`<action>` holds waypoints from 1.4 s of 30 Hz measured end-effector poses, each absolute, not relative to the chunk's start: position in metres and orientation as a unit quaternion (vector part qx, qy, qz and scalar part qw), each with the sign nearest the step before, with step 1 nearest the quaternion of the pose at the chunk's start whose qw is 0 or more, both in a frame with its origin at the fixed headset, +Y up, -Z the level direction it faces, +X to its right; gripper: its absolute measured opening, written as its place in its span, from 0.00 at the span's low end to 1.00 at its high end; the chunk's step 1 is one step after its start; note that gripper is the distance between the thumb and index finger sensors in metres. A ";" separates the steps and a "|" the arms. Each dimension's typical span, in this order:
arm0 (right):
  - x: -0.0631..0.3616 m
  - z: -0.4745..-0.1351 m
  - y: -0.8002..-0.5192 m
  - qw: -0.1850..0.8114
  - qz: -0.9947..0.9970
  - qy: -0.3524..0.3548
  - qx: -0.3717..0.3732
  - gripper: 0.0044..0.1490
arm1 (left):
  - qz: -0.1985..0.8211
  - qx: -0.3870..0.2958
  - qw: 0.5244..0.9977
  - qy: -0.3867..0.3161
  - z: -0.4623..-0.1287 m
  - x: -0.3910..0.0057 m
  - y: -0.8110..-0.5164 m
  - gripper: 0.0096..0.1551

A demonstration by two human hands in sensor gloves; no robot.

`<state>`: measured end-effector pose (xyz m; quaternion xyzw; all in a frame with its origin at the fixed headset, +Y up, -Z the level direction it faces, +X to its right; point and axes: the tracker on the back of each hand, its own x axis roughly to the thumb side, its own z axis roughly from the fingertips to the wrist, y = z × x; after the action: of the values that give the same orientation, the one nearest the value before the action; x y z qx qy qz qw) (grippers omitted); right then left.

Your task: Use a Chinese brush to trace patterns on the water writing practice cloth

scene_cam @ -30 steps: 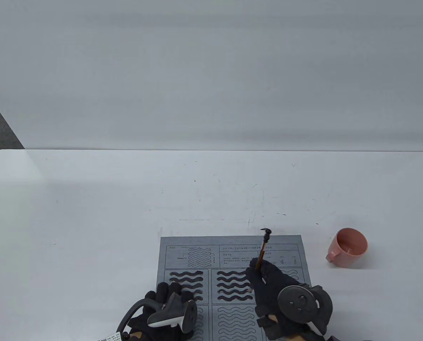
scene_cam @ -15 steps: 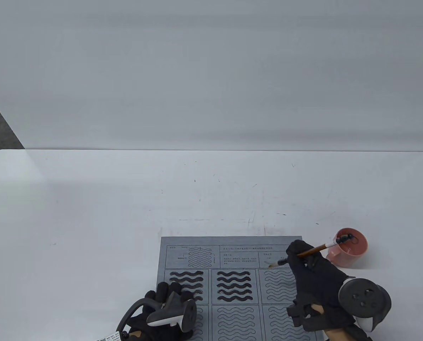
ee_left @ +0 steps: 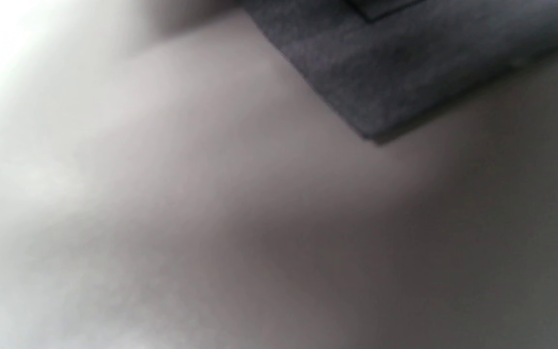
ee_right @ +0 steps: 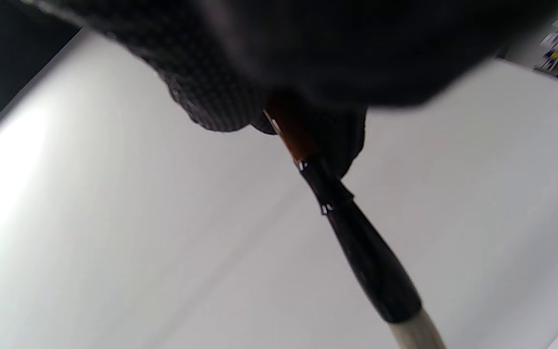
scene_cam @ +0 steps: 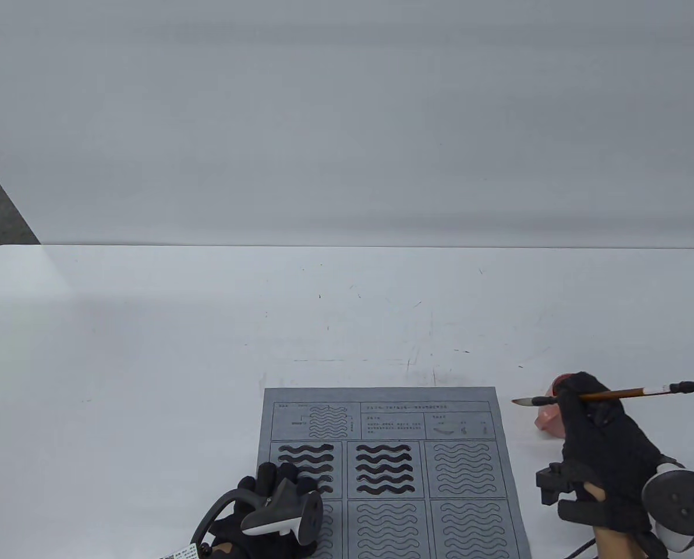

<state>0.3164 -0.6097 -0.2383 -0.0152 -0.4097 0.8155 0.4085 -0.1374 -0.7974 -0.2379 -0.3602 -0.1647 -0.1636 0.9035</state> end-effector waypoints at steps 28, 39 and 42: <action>0.388 -0.294 -0.701 0.495 0.817 -0.242 -0.170 0.28 | -0.163 -0.359 0.904 -0.167 -0.238 -0.138 -0.798 0.55; 0.380 -0.297 -0.702 0.315 0.889 -0.181 -0.278 0.33 | -0.169 -0.360 0.903 -0.163 -0.238 -0.139 -0.797 0.55; 0.364 -0.289 -0.687 0.219 0.918 -0.162 -0.290 0.32 | -0.174 -0.357 0.904 -0.159 -0.239 -0.140 -0.796 0.55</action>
<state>0.3637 -0.6866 -0.2894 -0.2895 -0.1621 0.9175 0.2192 -0.1395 -0.7959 -0.2387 -0.3572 -0.1595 -0.1744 0.9036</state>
